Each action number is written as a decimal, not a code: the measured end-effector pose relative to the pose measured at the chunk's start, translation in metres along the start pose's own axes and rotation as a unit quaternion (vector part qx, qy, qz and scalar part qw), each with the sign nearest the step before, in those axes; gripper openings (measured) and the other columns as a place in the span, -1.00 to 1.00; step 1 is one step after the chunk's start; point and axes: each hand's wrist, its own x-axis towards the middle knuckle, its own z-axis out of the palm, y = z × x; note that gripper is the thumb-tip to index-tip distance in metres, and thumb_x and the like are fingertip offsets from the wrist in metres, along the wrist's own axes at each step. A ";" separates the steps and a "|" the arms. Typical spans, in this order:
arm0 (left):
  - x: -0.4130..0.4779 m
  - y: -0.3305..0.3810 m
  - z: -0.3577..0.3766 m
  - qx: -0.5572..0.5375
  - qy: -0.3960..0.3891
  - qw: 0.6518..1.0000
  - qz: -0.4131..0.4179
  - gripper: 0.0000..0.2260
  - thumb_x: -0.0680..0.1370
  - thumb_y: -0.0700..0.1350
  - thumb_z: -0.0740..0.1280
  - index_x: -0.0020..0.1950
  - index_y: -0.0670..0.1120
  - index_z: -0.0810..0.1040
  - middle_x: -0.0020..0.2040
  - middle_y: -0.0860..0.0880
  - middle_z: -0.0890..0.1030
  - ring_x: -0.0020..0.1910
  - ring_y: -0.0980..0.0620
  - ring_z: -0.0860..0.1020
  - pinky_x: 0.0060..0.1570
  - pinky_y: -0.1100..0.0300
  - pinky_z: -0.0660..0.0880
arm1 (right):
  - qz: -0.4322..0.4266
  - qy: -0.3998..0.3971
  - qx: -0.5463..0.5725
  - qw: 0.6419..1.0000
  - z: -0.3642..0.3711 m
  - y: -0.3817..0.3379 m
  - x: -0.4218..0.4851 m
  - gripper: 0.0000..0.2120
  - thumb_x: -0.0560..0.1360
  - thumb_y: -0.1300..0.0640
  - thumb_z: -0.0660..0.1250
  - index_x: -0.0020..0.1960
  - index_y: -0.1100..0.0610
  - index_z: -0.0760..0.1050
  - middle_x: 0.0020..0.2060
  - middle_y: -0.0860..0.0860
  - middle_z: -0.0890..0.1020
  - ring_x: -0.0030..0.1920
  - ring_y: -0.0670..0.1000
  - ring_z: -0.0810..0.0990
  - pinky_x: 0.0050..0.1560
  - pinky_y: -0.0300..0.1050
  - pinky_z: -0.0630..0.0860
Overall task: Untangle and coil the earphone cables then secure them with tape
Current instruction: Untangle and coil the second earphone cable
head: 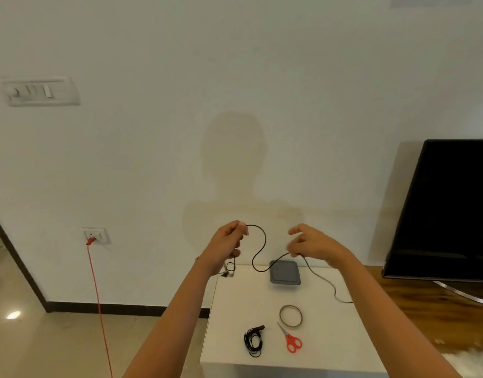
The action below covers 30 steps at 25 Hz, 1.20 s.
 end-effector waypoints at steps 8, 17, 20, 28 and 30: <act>-0.015 0.052 0.033 0.056 -0.097 0.993 0.037 -0.71 0.61 0.06 0.22 -0.22 -0.06 0.53 -0.40 0.06 0.41 -0.45 0.13 0.32 -0.41 0.30 0.31 | -0.159 0.091 0.144 0.973 0.005 -0.034 -0.030 -0.76 0.60 0.15 0.19 -0.18 0.13 0.56 -0.51 -0.12 0.42 -0.44 -0.09 0.28 -0.39 -0.25 0.24; -0.033 0.006 -0.025 0.189 -0.089 0.977 0.035 -0.74 0.60 0.04 0.26 -0.18 -0.07 0.60 -0.37 0.02 0.50 -0.37 0.09 0.45 -0.32 0.25 0.43 | -0.211 0.449 0.282 0.821 -0.051 -0.018 -0.049 -0.76 0.58 0.22 0.17 -0.19 0.04 0.52 -0.43 -0.12 0.42 -0.46 -0.09 0.25 -0.46 -0.20 0.23; -0.037 -0.005 -0.046 0.123 -0.032 0.992 0.024 -0.80 0.59 -0.04 0.30 -0.15 -0.10 0.63 -0.31 0.04 0.56 -0.31 0.10 0.52 -0.14 0.20 0.55 | -0.210 0.465 0.245 0.825 -0.065 -0.010 -0.054 -0.84 0.60 0.11 0.21 -0.09 0.03 0.54 -0.28 -0.16 0.55 -0.42 -0.10 0.32 -0.41 -0.25 0.31; -0.052 -0.031 -0.058 -0.087 0.104 0.988 0.078 -0.91 0.53 -0.28 0.35 -0.01 -0.26 0.61 -0.09 -0.25 0.66 -0.07 -0.13 0.66 -0.01 0.10 0.61 | -0.198 0.486 0.177 0.833 -0.069 0.001 -0.051 -0.79 0.60 0.10 0.20 0.07 0.17 0.56 -0.07 -0.04 0.58 -0.20 -0.06 0.57 -0.20 -0.29 0.54; -0.057 -0.042 -0.053 -0.053 0.081 0.991 0.095 -0.94 0.54 -0.28 0.33 -0.03 -0.19 0.59 -0.11 -0.16 0.65 -0.08 -0.03 0.62 0.00 0.17 0.56 | -0.189 0.469 0.212 0.837 -0.066 0.003 -0.048 -0.83 0.60 0.14 0.20 0.05 0.15 0.55 -0.09 -0.05 0.58 -0.14 0.01 0.61 -0.14 -0.22 0.57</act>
